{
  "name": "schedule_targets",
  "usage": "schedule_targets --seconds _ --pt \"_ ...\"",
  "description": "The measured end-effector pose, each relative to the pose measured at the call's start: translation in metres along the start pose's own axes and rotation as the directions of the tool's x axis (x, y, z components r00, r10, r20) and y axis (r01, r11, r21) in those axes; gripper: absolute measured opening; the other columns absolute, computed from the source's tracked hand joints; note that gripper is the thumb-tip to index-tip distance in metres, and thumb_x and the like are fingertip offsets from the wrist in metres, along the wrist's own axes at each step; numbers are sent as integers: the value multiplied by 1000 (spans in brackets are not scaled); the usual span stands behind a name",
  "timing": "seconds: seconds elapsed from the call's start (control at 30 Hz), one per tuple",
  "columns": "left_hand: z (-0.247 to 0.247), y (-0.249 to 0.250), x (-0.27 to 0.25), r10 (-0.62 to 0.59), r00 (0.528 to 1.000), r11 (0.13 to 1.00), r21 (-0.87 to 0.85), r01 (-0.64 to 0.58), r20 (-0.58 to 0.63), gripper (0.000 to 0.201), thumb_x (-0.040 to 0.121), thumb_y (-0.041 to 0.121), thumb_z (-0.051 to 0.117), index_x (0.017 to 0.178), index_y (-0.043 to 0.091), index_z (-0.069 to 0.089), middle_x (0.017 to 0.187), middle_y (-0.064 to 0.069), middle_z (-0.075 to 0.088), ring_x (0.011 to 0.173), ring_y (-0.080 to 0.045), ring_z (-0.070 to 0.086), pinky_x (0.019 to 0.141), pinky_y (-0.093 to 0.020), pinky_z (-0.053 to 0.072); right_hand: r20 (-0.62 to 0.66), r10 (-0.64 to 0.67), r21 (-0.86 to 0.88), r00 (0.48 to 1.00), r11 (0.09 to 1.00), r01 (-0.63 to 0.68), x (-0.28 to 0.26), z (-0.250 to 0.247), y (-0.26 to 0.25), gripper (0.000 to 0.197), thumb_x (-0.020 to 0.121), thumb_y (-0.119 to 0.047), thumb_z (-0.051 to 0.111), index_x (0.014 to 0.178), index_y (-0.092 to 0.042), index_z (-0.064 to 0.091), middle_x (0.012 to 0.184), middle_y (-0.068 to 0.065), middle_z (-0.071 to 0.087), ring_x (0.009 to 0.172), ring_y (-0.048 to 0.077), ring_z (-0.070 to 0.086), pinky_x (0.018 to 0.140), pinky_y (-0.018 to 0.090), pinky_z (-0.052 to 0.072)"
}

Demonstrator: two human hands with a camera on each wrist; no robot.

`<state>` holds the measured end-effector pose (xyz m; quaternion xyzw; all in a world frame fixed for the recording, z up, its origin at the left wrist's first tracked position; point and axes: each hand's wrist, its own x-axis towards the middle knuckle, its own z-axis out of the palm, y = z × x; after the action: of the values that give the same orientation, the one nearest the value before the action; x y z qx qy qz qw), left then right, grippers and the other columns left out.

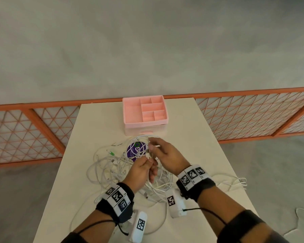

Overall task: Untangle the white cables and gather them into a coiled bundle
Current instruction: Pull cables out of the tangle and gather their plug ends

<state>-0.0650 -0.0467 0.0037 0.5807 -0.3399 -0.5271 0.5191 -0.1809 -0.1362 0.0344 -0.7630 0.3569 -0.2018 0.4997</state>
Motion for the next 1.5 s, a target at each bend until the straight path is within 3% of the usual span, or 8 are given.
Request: schedule_targets --seconds 0.27,0.5,0.67,0.8,1.0,1.17,1.33,1.5 --pt "-10 -4 -3 -10 1000 1000 18 10 -6 32 107 9 36 80 2 52 57 -7 54 43 -18 49 54 -36 47 10 -44 -55 999 998 44 -4 22 -14 26 102 -13 47 124 -10 61 89 -6 64 72 27 69 68 21 53" --pt "-8 -7 -1 -101 995 995 -12 101 21 25 107 10 38 82 7 42 53 1 41 42 -12 41 49 -33 48 22 -60 -128 998 990 62 -2 18 -11 29 99 -9 49 121 -11 68 77 -21 60 69 -5 62 69 6 41" --pt "-2 5 -4 -100 994 993 64 96 49 35 102 -6 32 72 7 45 52 1 36 44 -12 36 45 -30 42 -13 -83 -123 996 989 81 -5 22 -7 22 96 -23 61 116 -22 70 106 -3 71 97 9 64 89 24 51" --pt "2 9 -4 -77 997 997 18 77 18 28 103 -3 38 78 7 46 59 -3 38 44 -10 39 44 -27 43 -69 8 -37 998 999 -10 0 18 -5 18 95 -12 56 103 -13 72 93 0 72 80 11 66 76 28 54" --pt "-2 25 -4 -61 988 929 -370 4 -142 22 102 3 41 102 -3 63 64 -10 52 58 -20 50 55 -30 46 27 59 257 998 964 -64 -15 31 -6 67 93 -50 56 150 -36 24 120 -16 57 91 12 70 84 30 56" --pt "-11 35 0 -8 972 886 -453 -102 -236 24 106 11 40 106 0 61 64 -6 51 60 -21 53 63 -36 48 147 70 -79 987 995 -59 -24 34 11 26 100 -43 51 96 -20 62 63 -7 59 55 6 55 70 34 50" --pt "-15 23 -2 -63 976 933 -359 -16 -209 29 106 15 41 95 -3 61 56 -4 42 61 -24 53 58 -28 51 244 52 -260 968 966 14 -30 38 17 32 104 -35 42 77 -23 55 61 -10 52 55 -1 48 60 17 38" --pt "-19 6 -9 -179 961 909 -409 80 -211 35 105 20 45 79 -1 57 61 -12 56 65 -26 62 69 -35 55 266 96 -298 959 954 -13 -36 50 23 32 105 -35 41 80 -20 52 63 -10 49 61 10 48 64 27 38"
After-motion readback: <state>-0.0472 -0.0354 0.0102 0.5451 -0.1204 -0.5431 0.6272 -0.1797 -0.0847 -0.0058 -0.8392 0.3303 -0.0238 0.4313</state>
